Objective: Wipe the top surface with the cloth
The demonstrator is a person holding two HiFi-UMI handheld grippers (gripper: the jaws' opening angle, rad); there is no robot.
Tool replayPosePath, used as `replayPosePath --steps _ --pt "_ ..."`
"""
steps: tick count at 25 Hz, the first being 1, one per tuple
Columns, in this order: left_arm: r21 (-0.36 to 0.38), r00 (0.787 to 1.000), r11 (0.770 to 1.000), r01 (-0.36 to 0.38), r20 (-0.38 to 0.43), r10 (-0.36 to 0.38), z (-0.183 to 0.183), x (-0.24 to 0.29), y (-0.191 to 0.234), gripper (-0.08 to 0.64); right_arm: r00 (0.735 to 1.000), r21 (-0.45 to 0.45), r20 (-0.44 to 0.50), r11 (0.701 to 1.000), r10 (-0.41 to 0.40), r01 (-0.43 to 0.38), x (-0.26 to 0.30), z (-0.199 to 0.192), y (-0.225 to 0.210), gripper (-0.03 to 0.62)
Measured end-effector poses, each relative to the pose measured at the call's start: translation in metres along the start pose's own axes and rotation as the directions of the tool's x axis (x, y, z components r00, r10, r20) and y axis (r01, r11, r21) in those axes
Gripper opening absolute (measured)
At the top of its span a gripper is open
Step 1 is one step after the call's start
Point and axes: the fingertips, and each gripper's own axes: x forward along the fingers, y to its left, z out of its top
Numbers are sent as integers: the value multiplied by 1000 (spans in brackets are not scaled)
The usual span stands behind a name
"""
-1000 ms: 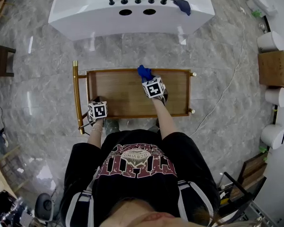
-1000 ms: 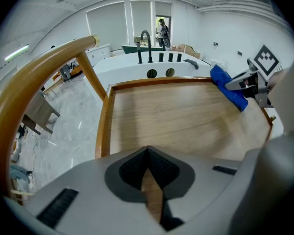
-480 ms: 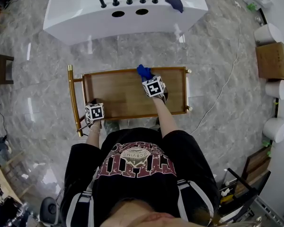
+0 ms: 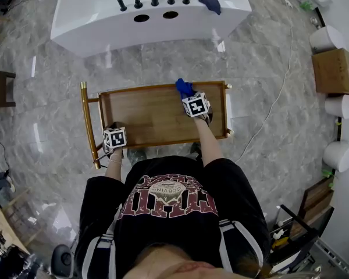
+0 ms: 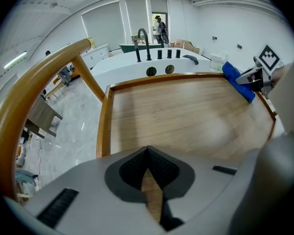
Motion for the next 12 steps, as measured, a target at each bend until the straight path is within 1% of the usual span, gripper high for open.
replayPosePath --steps 7,12 --pt "2 1000 1000 -25 -10 25 -3 4 4 49 1000 52 -3 998 -28 28 -7 -13 -19 95" --pt "1 1000 1000 -22 -9 22 1 0 0 49 999 48 3 998 -36 36 -11 -16 -27 95"
